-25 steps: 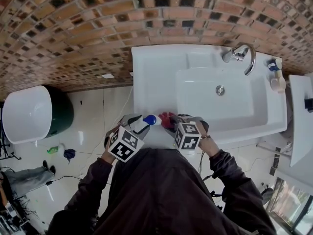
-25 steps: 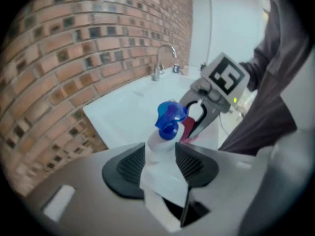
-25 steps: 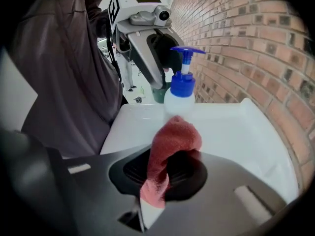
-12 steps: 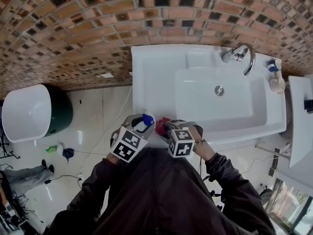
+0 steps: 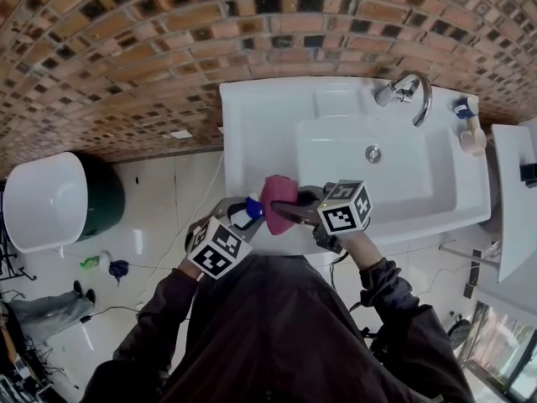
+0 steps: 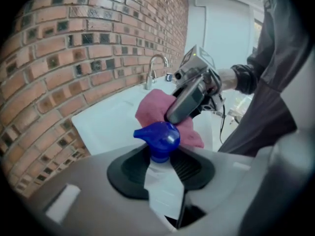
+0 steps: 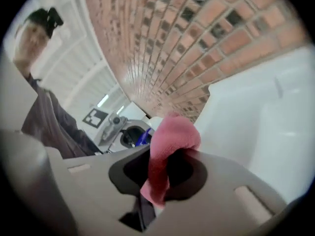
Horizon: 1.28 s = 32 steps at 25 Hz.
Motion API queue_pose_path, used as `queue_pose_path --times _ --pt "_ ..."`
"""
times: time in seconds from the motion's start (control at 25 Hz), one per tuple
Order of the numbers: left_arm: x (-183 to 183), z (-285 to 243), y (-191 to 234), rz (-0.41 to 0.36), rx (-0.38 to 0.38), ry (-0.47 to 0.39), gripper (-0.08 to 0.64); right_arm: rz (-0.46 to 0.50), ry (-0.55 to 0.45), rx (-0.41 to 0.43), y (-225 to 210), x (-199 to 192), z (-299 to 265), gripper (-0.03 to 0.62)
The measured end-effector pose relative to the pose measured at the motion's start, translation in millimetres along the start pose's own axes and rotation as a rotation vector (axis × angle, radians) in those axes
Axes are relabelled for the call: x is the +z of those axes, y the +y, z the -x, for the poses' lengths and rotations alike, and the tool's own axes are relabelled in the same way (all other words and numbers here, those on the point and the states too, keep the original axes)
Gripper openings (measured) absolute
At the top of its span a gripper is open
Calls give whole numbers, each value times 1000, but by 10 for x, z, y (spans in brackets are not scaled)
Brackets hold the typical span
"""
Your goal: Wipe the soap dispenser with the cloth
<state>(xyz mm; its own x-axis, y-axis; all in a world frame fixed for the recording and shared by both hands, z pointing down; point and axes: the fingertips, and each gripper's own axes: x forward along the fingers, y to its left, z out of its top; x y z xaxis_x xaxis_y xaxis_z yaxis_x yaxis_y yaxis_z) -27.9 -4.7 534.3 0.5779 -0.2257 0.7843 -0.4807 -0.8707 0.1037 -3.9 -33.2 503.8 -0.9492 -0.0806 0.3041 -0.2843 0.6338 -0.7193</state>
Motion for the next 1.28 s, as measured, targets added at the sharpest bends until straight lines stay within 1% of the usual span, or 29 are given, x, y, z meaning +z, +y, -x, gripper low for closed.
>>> queue_pose_path --times 0.04,0.08,0.12,0.24,0.4,0.48,0.56,0.64,0.72,0.8,0.88,1.0,1.08,1.16,1.28 --pt "1 -2 -3 0 -3 1 133 -59 -16 22 -26 6 -22 58" --pt "1 -3 -6 -2 -3 3 133 -83 -6 22 -70 -31 -52 58" --pt "2 -6 -10 -6 -2 5 133 -78 24 9 -119 -97 -88 58" --pt "4 -17 -6 -19 3 11 133 -23 137 -32 -254 -318 -218 58" --pt "-2 -17 -5 -10 -7 8 133 -12 218 -81 -483 -486 -352 58" --pt "-4 -19 -3 -10 -8 8 133 3 276 -122 -614 -594 -417 58" --pt "-4 -22 -2 -8 -10 7 135 41 345 -178 -739 -722 -471 58" --pt "3 -29 -2 -5 -10 4 135 110 411 -242 -833 -830 -505 58" --pt "8 -35 -7 1 -12 -1 137 171 432 -290 -855 -859 -507 58" --pt "15 -33 -7 19 -16 -16 138 207 403 -309 -811 -812 -471 58" --pt "13 -22 5 34 -11 -33 140 233 332 -302 -696 -704 -398 58" --pt "-24 10 23 36 33 -52 140 261 207 -271 -401 -520 -234 58" --pt "-45 36 16 47 59 -69 139 286 147 -268 -193 -438 -95 58" --pt "-52 77 13 72 74 -94 138 315 104 -279 -16 -401 30 58" --pt "-60 175 21 97 108 -130 136 364 71 -308 206 -398 151 58"
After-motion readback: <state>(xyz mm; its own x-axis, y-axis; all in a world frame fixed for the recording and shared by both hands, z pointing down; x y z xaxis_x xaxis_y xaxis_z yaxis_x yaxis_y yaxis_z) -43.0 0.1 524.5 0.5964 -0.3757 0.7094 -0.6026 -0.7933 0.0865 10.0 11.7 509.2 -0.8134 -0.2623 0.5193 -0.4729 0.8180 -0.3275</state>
